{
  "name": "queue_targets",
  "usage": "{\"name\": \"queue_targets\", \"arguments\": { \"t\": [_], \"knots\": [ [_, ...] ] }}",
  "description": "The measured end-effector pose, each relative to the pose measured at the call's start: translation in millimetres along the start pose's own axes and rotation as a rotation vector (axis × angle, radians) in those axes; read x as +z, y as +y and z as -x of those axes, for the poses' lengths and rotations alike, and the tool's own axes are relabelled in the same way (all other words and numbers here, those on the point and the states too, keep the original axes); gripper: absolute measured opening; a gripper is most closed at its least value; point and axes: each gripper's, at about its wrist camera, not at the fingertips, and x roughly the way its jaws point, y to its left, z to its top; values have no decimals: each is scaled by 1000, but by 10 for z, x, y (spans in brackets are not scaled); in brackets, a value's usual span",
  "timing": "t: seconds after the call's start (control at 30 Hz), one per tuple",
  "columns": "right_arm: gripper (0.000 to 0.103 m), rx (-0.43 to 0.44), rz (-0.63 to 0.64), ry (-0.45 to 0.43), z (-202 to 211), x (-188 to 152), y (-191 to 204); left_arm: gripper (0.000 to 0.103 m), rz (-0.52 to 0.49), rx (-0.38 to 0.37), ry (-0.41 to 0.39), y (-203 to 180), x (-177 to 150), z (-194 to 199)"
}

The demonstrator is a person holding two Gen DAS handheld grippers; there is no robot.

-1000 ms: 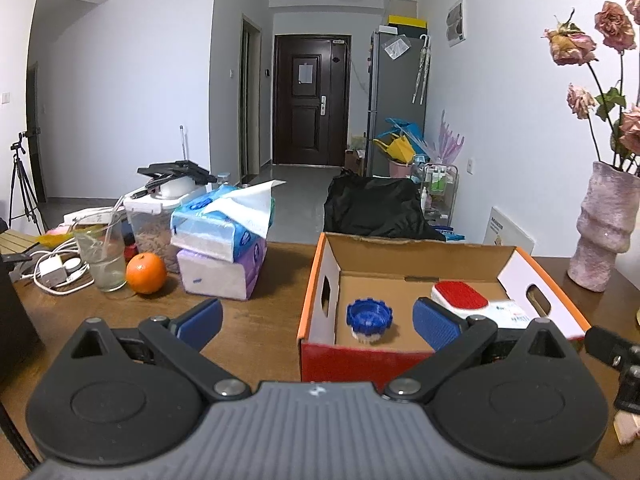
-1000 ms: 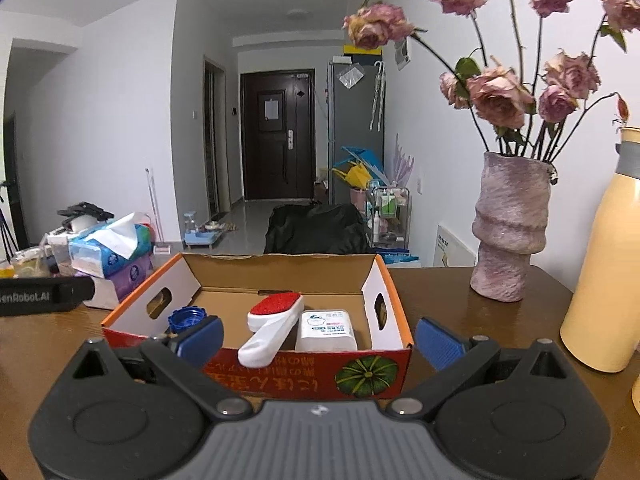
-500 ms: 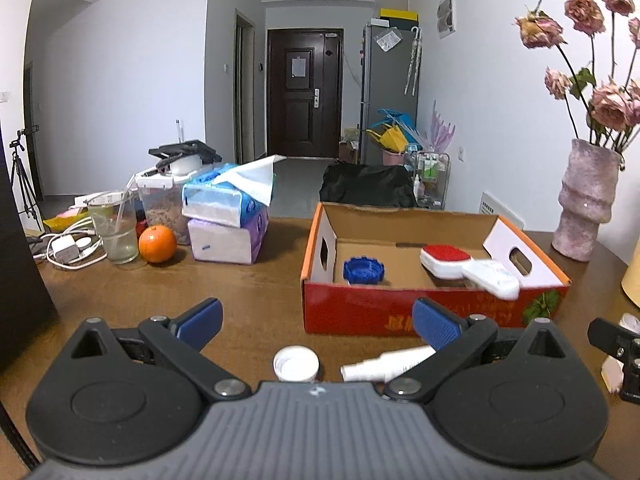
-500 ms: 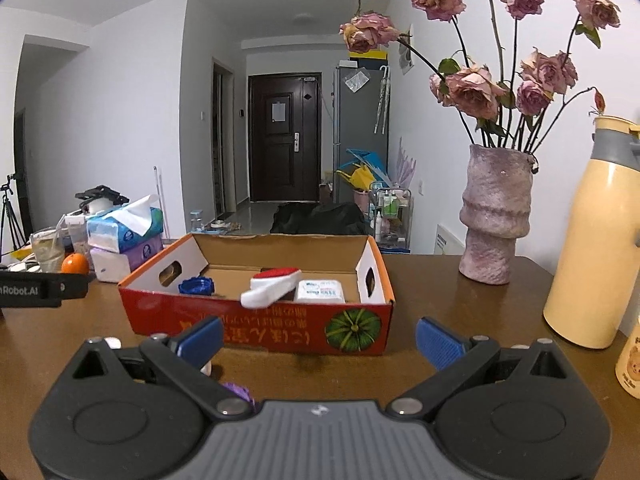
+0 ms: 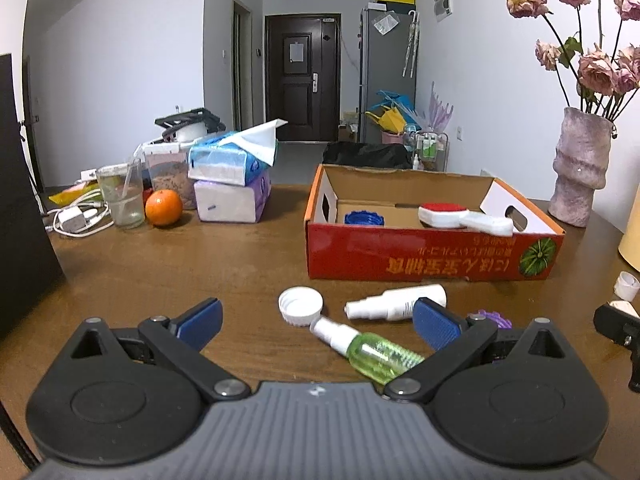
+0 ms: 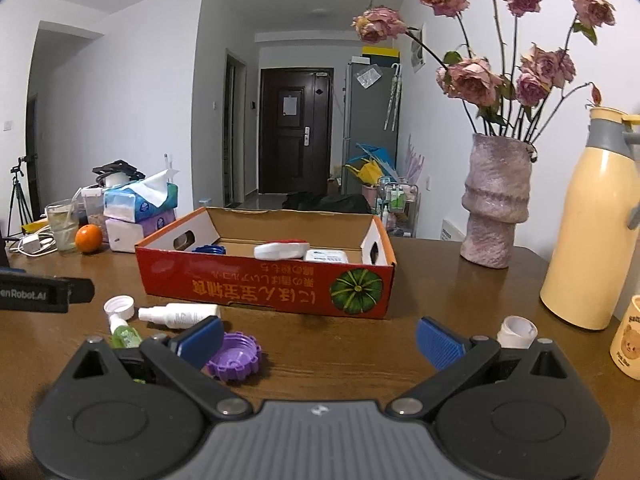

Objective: Organize rigid objects
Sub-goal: 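Grasp the small white cube gadget with the right tool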

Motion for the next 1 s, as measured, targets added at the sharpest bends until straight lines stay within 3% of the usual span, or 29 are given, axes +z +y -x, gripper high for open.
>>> {"name": "queue_targets", "arguments": {
  "t": [0.47, 0.67, 1.0],
  "knots": [
    [102, -163, -41, 32, -65, -275, -574, 103, -5, -7, 27, -31, -102, -69],
    [100, -169, -63, 67, -275, -311, -847, 103, 3, 5, 35, -38, -122, -113],
    [77, -143, -119, 177, -744, -308, -1036, 103, 6, 23, 41, -112, -136, -167]
  ]
}}
